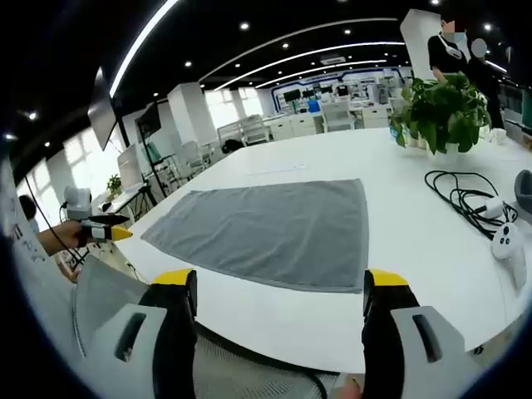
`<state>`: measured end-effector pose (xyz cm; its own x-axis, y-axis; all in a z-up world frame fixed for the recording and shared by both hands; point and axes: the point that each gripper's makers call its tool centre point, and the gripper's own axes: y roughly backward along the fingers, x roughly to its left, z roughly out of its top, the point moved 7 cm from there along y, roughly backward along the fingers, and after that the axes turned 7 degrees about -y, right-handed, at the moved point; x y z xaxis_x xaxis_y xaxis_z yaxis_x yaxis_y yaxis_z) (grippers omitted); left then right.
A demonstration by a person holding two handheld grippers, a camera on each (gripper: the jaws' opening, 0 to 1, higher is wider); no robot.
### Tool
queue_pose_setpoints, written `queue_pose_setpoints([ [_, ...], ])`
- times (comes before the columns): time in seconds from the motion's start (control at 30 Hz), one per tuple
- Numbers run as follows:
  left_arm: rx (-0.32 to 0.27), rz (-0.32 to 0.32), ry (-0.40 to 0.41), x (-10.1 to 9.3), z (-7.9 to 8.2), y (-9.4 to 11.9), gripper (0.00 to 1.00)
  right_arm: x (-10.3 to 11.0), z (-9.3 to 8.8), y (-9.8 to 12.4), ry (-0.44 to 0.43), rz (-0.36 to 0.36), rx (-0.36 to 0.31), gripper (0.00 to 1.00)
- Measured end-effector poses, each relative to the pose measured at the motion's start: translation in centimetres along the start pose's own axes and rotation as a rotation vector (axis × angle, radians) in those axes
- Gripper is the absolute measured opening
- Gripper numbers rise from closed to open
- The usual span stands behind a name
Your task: Fold the towel on the table until its edges align and the towel forms a compact rectangular stack.
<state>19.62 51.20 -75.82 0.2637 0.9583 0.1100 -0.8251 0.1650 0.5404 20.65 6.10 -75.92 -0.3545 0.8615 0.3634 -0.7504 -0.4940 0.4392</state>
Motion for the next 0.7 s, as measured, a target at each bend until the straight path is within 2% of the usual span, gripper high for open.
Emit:
queue_pose_setpoints([
  [0.7,0.017,-0.019,0.003,-0.25,-0.33,-0.47,0.95,-0.19,-0.19,-0.21,-0.021,-0.001,0.007,0.81],
])
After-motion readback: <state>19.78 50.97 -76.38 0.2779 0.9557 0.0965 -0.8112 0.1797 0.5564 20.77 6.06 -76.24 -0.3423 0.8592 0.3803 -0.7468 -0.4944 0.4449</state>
